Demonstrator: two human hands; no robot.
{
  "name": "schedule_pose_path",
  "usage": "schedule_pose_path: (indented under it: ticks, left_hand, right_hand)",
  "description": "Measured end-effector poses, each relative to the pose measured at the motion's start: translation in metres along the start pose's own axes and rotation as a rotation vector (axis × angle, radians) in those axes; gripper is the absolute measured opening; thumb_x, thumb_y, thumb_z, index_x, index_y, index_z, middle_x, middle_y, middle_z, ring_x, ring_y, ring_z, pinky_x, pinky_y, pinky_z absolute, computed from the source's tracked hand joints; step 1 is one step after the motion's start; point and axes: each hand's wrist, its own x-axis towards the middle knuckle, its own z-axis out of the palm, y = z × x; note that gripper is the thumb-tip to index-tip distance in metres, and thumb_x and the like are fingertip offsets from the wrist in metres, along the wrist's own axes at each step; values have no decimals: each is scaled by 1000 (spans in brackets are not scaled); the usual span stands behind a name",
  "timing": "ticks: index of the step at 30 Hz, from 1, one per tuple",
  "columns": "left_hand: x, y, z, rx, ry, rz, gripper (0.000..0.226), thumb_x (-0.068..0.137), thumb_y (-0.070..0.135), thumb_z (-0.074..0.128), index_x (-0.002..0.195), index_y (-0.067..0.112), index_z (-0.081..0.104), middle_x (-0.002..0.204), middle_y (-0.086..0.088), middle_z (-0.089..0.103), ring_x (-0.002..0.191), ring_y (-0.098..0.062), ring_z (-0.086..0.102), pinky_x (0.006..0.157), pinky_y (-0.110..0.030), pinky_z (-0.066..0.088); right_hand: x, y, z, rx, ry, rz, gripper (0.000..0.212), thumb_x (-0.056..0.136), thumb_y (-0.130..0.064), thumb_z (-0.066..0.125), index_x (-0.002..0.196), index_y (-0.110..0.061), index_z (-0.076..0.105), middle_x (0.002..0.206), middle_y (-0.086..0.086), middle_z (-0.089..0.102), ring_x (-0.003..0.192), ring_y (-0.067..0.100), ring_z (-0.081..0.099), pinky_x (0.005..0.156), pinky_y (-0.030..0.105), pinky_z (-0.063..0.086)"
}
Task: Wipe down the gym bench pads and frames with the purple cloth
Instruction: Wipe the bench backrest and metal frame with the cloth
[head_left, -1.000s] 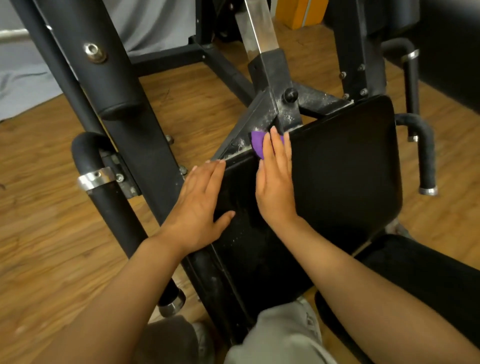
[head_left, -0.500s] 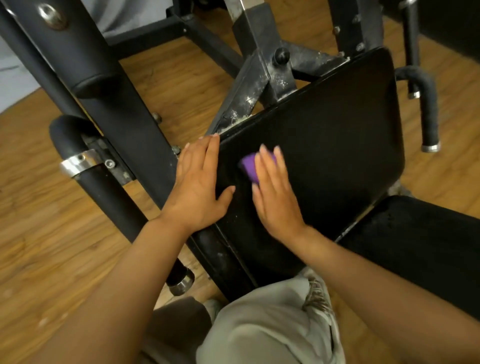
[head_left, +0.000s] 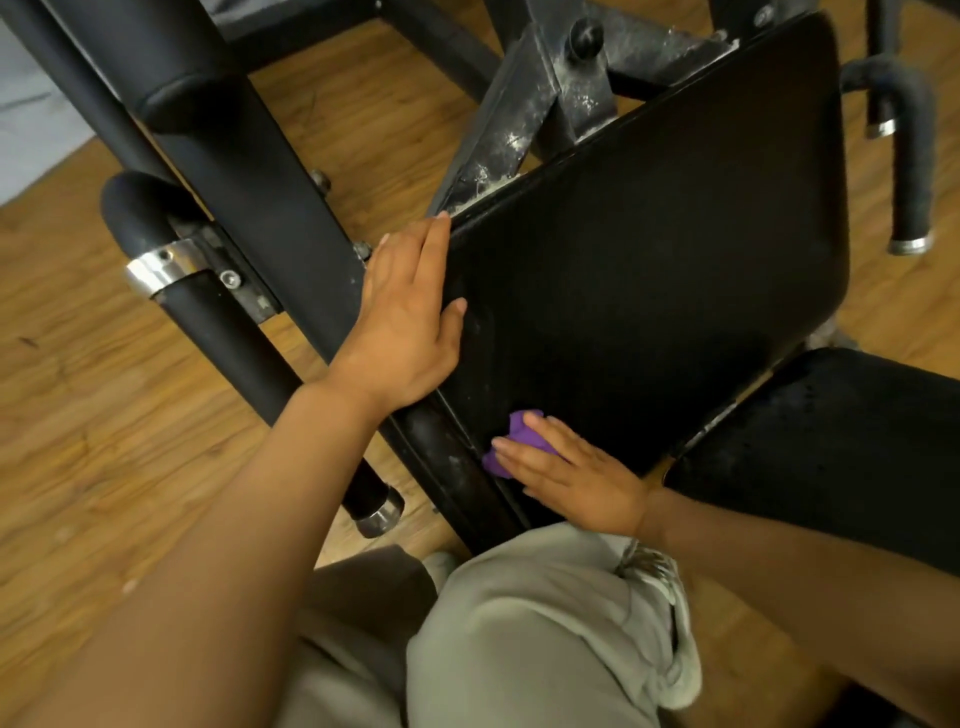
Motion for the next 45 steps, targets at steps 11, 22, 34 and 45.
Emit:
schedule_pose_path:
  ticks: [11, 22, 34, 45]
  left_hand:
    - [1, -4, -5, -96, 12, 2, 55, 93, 9, 37, 146, -2, 29, 148, -20, 35, 138, -30, 31, 118, -38, 18]
    - [0, -7, 0, -39, 16, 34, 54, 94, 8, 38, 145, -5, 28, 146, -22, 36, 134, -34, 34, 116, -36, 19]
    - [-2, -6, 2, -8, 15, 19, 55, 95, 9, 38, 148, -1, 25, 149, -16, 33, 137, -29, 30, 117, -49, 19]
    - [-4, -5, 3, 25, 44, 14, 55, 95, 9, 36, 148, -3, 25, 148, -19, 33, 139, -30, 27, 120, -42, 11]
  right_hand:
    - [120, 19, -47, 272, 358, 603, 51, 98, -10, 38, 146, 0, 22, 154, 16, 23, 144, 38, 9, 120, 46, 3]
    - [0, 0, -13, -1, -98, -43, 93, 80, 4, 61, 151, -10, 4, 159, 3, 5, 147, 28, -3, 121, 38, -1]
    - [0, -48, 9, 233, 121, 496, 61, 98, -22, 39, 151, -12, 10, 153, 8, 18, 147, 30, -3, 119, 46, 12]
    - [14, -36, 3, 188, 120, 402, 57, 95, -21, 40, 147, -9, 20, 150, 10, 23, 147, 27, -4, 121, 40, 1]
